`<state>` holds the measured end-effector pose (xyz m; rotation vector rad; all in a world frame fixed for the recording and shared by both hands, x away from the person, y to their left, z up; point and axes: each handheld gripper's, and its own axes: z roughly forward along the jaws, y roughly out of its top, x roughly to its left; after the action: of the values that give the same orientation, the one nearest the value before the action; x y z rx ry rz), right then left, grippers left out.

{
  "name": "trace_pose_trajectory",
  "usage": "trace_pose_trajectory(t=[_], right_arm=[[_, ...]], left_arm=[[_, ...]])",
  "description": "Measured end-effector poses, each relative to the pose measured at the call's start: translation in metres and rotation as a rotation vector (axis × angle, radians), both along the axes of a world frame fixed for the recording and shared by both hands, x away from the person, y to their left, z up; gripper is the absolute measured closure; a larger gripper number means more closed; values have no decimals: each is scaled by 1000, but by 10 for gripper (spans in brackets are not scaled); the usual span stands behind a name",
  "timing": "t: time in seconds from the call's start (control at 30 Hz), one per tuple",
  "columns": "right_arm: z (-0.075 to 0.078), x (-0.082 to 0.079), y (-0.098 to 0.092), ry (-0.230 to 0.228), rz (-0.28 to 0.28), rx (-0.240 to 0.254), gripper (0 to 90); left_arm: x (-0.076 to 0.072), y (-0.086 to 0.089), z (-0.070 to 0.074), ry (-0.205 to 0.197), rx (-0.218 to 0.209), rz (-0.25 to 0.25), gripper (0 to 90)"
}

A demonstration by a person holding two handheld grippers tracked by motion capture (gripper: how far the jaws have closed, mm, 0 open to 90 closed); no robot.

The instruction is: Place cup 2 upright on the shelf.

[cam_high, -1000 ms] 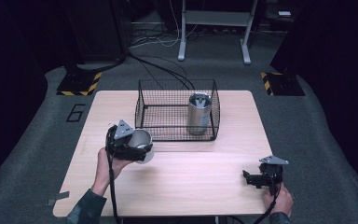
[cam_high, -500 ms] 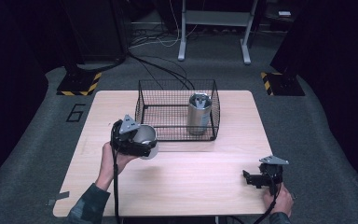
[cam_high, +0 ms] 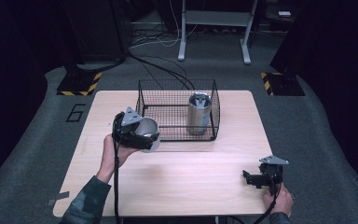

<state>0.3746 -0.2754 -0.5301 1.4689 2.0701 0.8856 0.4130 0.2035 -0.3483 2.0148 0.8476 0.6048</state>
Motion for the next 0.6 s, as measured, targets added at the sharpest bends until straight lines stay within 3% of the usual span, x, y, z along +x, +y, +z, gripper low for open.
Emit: trace_pose_trajectory(t=[0.6], right_arm=[[0, 0, 0, 0, 1, 0, 0]], left_arm=[[23, -21, 22, -22, 17, -36, 62]])
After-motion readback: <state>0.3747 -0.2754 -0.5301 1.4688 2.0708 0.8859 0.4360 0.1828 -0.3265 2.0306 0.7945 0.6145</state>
